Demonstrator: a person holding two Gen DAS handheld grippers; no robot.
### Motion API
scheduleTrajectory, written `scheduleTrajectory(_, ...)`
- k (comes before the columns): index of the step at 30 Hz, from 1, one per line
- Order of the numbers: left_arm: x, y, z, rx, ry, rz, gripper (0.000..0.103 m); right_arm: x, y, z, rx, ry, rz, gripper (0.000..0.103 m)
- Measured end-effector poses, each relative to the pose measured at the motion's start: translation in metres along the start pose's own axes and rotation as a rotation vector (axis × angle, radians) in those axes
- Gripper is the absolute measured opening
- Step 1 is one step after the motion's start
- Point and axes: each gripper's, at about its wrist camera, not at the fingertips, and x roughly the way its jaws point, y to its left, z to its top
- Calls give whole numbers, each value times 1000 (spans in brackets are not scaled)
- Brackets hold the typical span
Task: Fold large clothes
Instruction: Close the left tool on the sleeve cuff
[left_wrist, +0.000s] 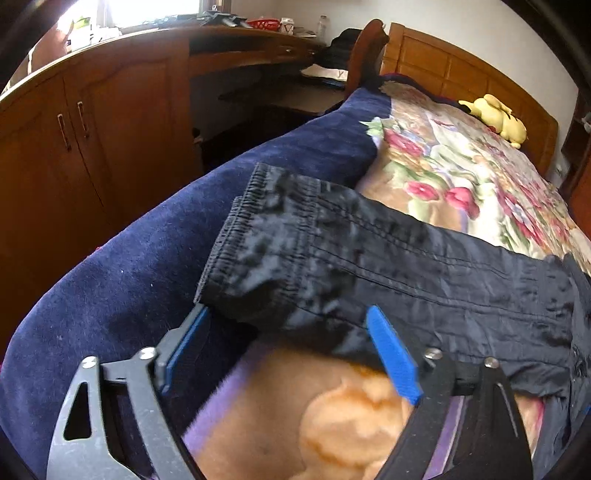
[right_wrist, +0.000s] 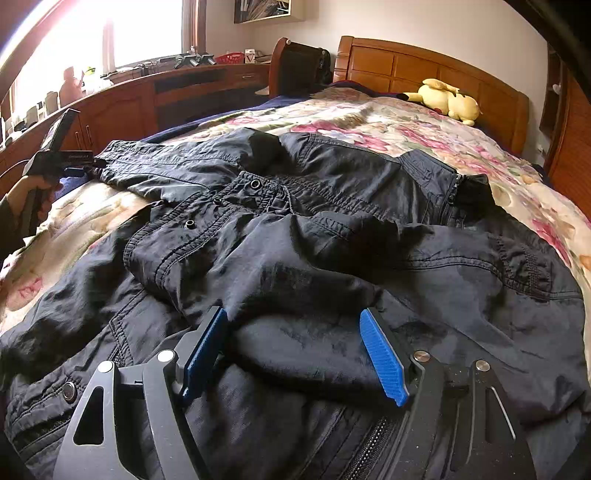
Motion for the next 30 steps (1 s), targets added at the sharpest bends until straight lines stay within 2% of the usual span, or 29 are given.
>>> scheduleTrajectory(5, 9, 6, -2, -36, 14, -19, 75, 0, -1, -1, -4, 4, 2, 76)
scheduleTrajectory(7, 10, 6, -2, -32, 7, -27, 69, 0, -1, -1, -6, 5, 3, 76)
scheduleTrajectory(9, 11, 5, -3, -23, 8, -37, 52, 0, 0, -1, -6, 6, 3, 76)
scheduleTrajectory(10, 11, 4, -2, -15, 3, -42, 48, 1, 0, -1, -5, 5, 2, 76)
scheduleTrajectory(11, 10, 3, -1, 0, -4, -33, 37, 1, 0, -1, -5, 5, 2, 76)
scheduleTrajectory(12, 10, 2, 0, 18, -13, -25, 30, 1, 0, -1, -5, 6, 2, 76)
scheduleTrajectory(15, 3, -3, 1, 67, -30, -32, 19, 1, 1, 0, -8, 5, 0, 76)
scheduleTrajectory(18, -14, -15, 3, 129, -78, -31, 15, 2, 2, -1, -14, 10, -1, 76)
scheduleTrajectory(24, -60, -49, 9, 202, -170, -56, 13, -1, -1, 0, -1, -2, 6, 76)
scheduleTrajectory(30, -117, -111, 4, 301, -247, -127, 12, -9, -10, -1, 41, -21, 16, 76)
